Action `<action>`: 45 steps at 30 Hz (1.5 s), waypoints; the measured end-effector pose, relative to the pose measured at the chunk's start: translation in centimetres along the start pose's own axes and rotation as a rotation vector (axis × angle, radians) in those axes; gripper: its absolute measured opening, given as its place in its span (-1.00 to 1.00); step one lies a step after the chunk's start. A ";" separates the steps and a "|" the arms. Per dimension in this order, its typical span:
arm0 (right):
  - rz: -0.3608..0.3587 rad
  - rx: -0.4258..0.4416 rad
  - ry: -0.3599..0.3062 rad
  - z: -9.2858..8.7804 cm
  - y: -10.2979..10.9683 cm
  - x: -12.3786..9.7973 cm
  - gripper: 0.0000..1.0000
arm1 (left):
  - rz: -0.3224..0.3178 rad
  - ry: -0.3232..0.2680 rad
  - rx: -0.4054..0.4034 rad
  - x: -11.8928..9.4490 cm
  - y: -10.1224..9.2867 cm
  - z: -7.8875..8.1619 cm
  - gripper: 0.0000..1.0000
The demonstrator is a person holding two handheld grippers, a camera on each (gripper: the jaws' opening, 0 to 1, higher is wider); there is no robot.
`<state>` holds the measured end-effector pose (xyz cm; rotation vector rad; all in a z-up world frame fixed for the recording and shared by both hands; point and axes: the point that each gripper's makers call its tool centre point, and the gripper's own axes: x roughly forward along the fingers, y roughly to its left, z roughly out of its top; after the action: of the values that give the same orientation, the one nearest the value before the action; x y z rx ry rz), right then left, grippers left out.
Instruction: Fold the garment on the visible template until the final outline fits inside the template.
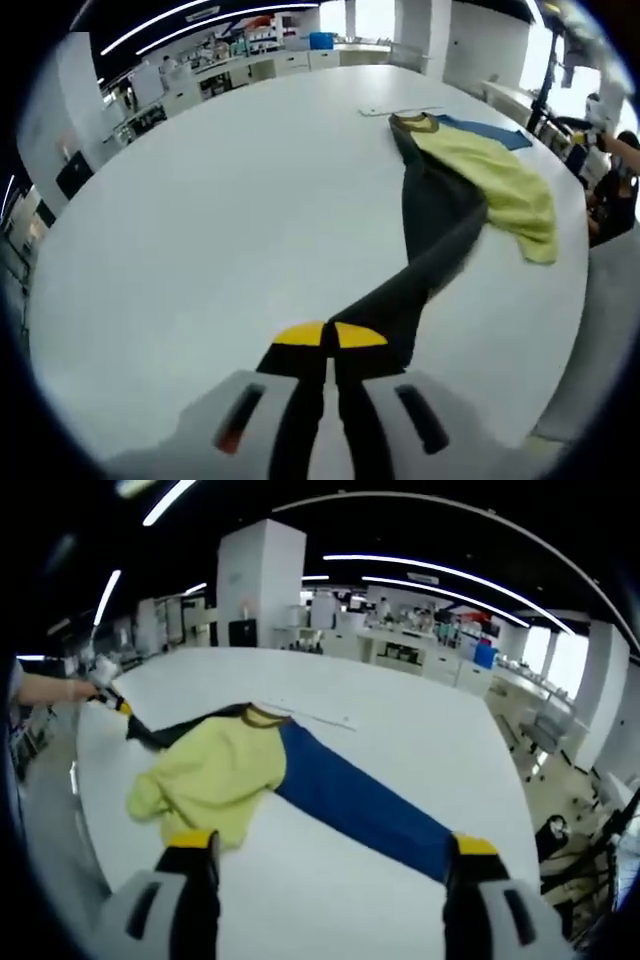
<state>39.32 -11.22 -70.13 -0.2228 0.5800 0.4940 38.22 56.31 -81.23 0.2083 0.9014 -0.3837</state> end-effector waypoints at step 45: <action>0.054 0.063 -0.011 0.0 2.9 2.8 0.87 | 0.156 0.179 0.089 0.0 9.4 -4.1 -1.00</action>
<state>39.94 -7.63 -71.92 -0.1447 0.5913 0.5281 39.12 66.27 -83.62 0.3972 1.0375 -0.2629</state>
